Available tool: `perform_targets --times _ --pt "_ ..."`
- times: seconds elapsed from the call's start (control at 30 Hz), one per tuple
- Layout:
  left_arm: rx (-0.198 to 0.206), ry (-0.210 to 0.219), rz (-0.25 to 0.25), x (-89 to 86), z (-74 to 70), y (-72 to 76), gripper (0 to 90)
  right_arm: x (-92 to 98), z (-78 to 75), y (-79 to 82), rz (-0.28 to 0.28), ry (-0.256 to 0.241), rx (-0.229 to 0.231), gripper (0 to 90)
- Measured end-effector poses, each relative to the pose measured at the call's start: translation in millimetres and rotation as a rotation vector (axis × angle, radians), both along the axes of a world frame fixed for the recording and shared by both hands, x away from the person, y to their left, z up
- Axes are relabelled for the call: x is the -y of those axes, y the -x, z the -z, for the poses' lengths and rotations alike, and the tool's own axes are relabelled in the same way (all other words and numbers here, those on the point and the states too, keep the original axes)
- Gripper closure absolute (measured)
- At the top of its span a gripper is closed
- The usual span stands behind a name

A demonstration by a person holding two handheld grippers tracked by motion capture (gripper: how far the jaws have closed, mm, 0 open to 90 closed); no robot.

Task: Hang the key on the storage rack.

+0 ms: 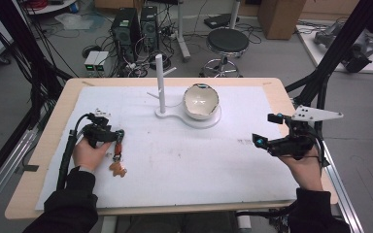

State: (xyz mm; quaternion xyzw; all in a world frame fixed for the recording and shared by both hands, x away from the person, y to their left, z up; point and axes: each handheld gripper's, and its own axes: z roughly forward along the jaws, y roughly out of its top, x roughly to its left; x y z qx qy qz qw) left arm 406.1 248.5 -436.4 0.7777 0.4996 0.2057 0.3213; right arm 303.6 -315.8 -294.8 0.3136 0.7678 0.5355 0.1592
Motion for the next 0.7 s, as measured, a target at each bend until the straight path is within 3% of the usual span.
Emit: perform_targets --times 0.07,0.17,0.23,0.53,0.7 --pt "0.001 0.008 0.006 1.3 -0.4 0.8 54.9 -0.2 0.6 -0.8 0.0 0.001 0.003 1.0" --pt "0.007 0.005 0.036 4.0 -1.2 2.3 77.4 -0.6 0.7 -0.7 -0.001 0.003 -0.003 1.0" --pt "0.01 0.0 0.036 5.3 -1.1 2.5 82.9 -0.6 0.9 -1.0 -0.002 0.006 -0.002 1.0" --pt "-0.005 0.018 0.031 3.5 -3.5 2.0 84.1 -1.5 2.6 -2.4 -0.006 0.011 -0.007 1.0" --pt "0.066 0.097 0.048 -3.1 -24.9 10.3 84.4 -2.2 3.0 -2.6 -0.006 0.013 -0.017 1.0"
